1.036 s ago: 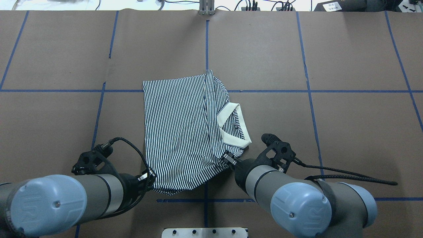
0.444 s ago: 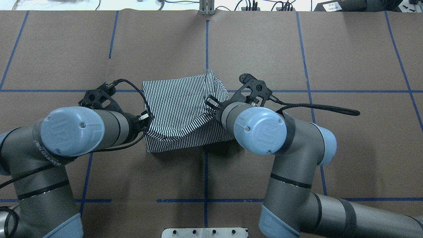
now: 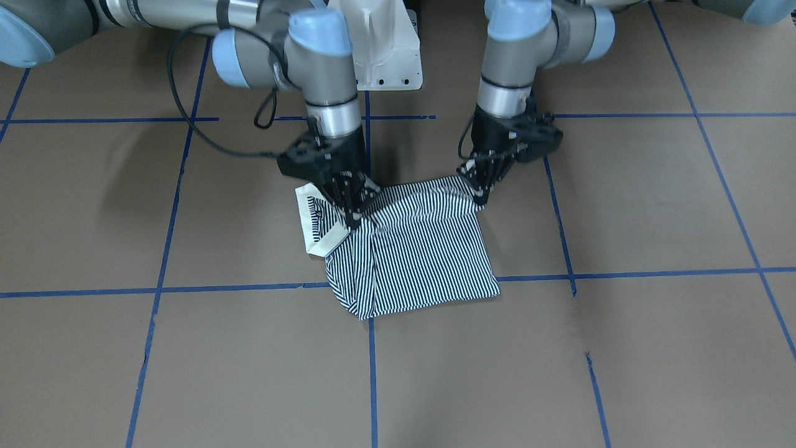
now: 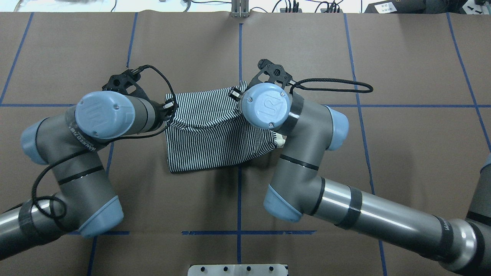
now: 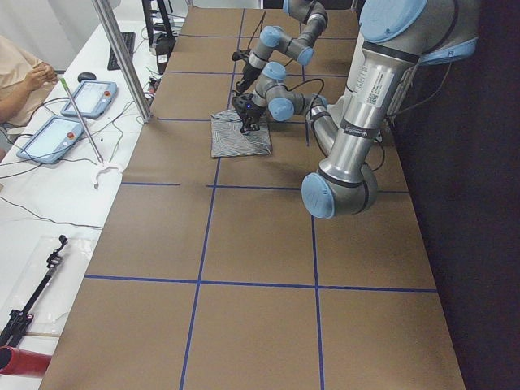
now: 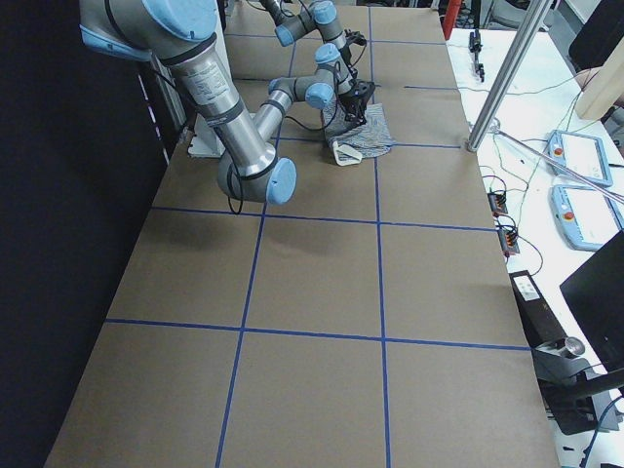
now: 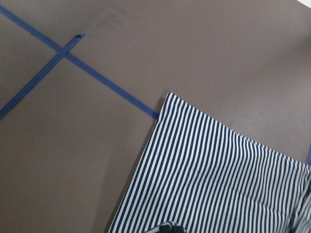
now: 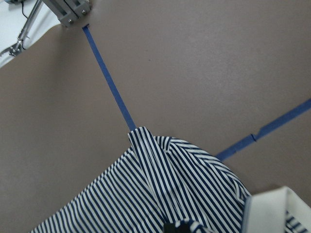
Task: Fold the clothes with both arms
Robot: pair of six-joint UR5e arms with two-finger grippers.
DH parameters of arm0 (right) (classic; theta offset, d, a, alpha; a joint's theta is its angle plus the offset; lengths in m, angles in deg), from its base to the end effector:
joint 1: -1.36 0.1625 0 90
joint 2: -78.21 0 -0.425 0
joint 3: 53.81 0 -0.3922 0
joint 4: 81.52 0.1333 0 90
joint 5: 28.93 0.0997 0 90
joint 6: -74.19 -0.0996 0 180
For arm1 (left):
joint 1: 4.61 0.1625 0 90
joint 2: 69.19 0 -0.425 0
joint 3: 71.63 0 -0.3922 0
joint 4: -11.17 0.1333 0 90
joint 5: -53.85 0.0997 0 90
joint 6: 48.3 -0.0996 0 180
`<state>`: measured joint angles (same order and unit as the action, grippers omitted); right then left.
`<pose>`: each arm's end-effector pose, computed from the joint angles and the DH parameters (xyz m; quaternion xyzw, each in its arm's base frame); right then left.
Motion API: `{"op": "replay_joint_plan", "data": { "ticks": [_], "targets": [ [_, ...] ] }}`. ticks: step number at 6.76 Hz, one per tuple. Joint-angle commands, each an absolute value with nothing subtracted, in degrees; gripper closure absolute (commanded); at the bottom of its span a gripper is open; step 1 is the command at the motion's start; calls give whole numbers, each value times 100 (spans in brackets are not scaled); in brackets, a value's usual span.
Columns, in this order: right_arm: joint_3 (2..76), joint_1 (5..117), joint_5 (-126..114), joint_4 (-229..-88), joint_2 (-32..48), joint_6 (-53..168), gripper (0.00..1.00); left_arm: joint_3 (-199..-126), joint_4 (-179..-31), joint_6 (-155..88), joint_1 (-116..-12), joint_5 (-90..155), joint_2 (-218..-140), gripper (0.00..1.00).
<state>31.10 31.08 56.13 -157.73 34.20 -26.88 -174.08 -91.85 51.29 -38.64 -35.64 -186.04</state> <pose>-0.5729 -0.4904 0.1770 0.1121 -0.4467 0.3278 0.8249 0.4513 -0.4667 0.2752 0.0972 0.4300 -0.3353 0.8326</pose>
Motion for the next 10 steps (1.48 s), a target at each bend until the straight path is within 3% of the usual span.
{"op": "replay_joint_plan", "data": {
  "ticks": [1, 2, 3, 5, 9, 10],
  "targets": [
    [442, 3527, 5896, -14276, 4536, -2425, 45, -15294, -10696, 4236, -4518, -3528, -19124, 63],
    [385, 3799, 5931, -14208, 4586, -2172, 0, -15014, -11322, 4171, -4687, -3536, -19135, 56],
    [498, 4010, 6297, -14216, 4587, -2100, 0, -15072, -11363, 4222, -4697, -3545, -19135, 48],
    [918, 4161, 6519, -14225, 4386, -2082, 0, -15588, -11329, 4232, -4723, -3580, -19057, 49],
    [3035, 5118, 8125, -14418, 2464, -1268, 0, -16943, -11363, 3410, -5048, -4388, -17925, 53],
    [3596, 5155, 8276, -14671, 2173, -1212, 0, -17032, -11363, 3388, -5092, -4406, -17870, 68]
  ]
}}
